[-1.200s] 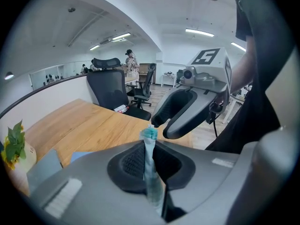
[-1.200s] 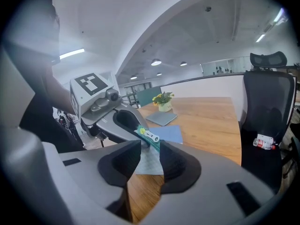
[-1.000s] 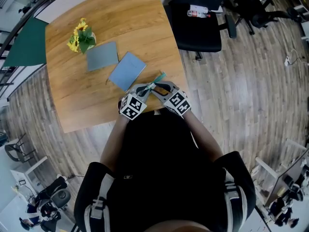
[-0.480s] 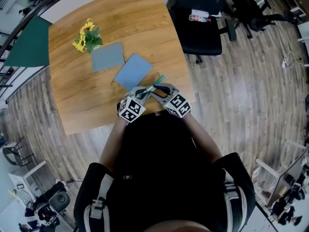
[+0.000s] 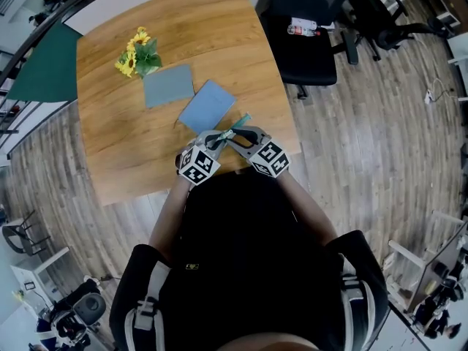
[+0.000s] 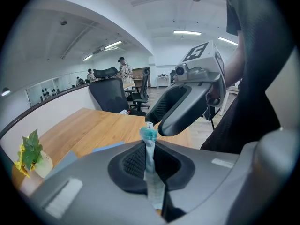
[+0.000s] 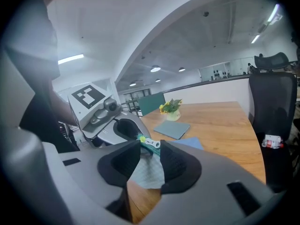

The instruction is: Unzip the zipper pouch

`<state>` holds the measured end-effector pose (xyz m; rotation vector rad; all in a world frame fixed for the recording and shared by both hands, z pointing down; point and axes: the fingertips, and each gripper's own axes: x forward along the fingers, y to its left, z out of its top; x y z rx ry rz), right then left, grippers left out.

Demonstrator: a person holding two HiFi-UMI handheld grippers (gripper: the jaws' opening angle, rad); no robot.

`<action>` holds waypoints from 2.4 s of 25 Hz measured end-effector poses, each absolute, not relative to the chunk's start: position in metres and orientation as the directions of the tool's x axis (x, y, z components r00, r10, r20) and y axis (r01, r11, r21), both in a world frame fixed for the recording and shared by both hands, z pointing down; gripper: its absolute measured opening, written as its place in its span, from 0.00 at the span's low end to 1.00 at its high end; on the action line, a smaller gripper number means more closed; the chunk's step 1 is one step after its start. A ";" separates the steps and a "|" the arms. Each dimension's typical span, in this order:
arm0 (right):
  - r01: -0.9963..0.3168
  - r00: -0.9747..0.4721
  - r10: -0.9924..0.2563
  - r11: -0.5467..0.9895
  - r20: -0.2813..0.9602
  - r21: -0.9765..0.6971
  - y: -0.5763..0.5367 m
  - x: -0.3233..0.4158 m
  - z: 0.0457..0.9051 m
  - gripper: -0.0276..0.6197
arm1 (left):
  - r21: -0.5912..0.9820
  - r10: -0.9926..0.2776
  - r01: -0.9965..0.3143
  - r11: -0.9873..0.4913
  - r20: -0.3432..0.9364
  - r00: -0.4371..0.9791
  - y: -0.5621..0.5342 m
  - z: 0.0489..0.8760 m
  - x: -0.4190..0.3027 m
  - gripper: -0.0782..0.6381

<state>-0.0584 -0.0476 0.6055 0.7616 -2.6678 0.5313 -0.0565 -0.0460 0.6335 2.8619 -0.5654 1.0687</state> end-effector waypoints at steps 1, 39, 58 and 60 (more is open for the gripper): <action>-0.556 -0.812 -0.441 0.784 0.382 -0.277 -0.048 -0.059 0.603 0.24 | -0.094 -0.323 -0.346 -0.934 0.639 0.698 -0.046 0.633 -0.058 0.12; -0.581 -0.814 -0.477 0.655 0.332 -0.483 -0.058 -0.063 0.593 0.05 | -0.075 -0.293 -0.317 -0.946 0.623 0.726 -0.046 0.632 -0.062 0.12; -0.698 -0.716 -0.547 0.564 0.434 -0.441 -0.070 -0.046 0.608 0.05 | -0.076 -0.304 -0.329 -0.941 0.614 0.729 -0.046 0.634 -0.060 0.12; -0.693 -0.721 -0.541 0.572 0.433 -0.439 -0.069 -0.045 0.607 0.05 | -0.072 -0.303 -0.330 -0.941 0.610 0.733 -0.046 0.633 -0.061 0.12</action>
